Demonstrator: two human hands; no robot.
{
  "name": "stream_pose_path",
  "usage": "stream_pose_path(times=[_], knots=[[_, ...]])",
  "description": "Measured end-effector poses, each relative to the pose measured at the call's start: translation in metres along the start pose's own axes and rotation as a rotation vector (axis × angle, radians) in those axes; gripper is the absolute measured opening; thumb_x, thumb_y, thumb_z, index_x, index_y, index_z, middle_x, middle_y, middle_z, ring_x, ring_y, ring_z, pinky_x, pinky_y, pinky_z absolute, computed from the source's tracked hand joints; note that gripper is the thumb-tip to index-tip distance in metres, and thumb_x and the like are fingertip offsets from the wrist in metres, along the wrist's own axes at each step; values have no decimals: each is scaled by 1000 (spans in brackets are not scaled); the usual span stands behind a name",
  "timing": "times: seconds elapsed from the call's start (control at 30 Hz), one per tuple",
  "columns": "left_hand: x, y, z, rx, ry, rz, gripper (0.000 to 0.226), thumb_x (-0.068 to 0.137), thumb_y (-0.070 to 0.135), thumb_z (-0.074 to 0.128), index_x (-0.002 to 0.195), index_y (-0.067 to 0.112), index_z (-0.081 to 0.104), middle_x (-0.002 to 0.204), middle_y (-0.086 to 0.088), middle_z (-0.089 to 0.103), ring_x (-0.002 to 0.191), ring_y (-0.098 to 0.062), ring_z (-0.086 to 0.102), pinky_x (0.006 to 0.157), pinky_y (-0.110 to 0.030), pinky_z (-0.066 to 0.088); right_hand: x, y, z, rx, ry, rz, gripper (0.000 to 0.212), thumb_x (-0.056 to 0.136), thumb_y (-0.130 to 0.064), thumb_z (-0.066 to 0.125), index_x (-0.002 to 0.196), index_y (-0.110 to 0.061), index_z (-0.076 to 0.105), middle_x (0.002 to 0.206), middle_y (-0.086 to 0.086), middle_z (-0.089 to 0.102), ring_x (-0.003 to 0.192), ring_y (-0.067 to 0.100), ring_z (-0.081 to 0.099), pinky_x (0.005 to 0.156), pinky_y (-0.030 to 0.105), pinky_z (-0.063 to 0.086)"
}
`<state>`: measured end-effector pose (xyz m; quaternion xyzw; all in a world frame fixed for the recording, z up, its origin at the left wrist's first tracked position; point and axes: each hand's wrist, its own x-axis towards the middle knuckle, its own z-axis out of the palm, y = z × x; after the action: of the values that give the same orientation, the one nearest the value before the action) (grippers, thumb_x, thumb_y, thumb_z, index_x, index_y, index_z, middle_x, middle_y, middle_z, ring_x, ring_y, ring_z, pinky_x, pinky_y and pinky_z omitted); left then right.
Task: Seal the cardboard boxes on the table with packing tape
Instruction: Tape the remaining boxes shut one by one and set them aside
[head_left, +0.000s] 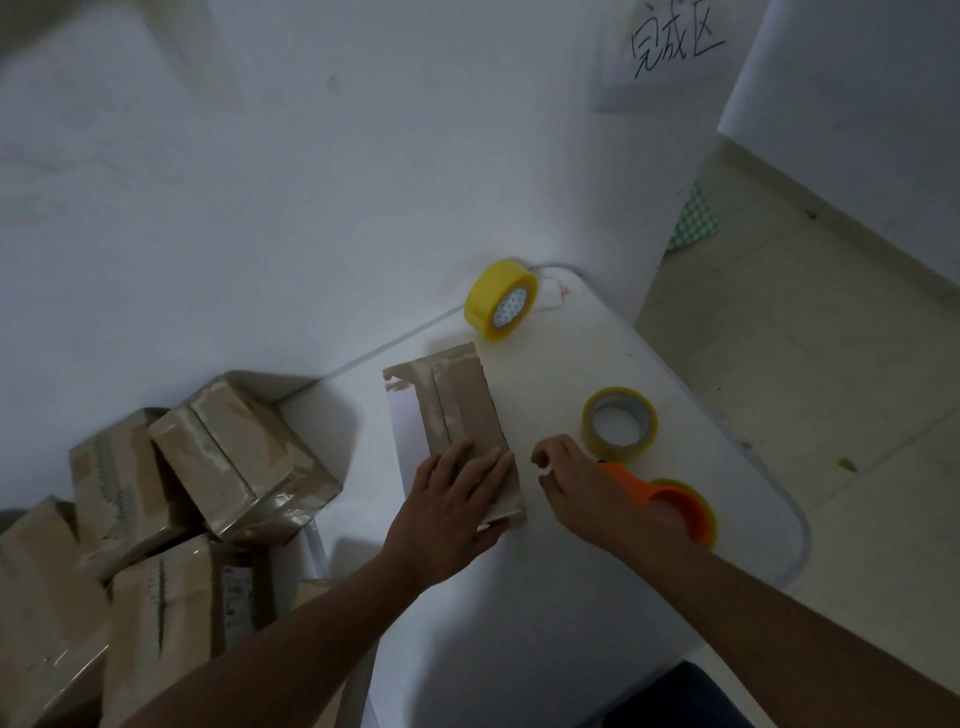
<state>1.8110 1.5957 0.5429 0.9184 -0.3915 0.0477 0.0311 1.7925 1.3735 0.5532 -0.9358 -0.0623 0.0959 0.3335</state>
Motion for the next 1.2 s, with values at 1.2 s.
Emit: stream_pose_path(times=[1.2], knots=[[-74, 10, -26, -2109, 347, -1580, 56, 98, 59, 41, 114, 13, 69, 115, 0, 69, 111, -13, 57, 98, -33, 35, 21, -69, 55, -607, -124, -245, 76, 89, -62, 22, 154, -22, 19, 162, 4, 15, 149, 30, 8, 116, 55, 18]])
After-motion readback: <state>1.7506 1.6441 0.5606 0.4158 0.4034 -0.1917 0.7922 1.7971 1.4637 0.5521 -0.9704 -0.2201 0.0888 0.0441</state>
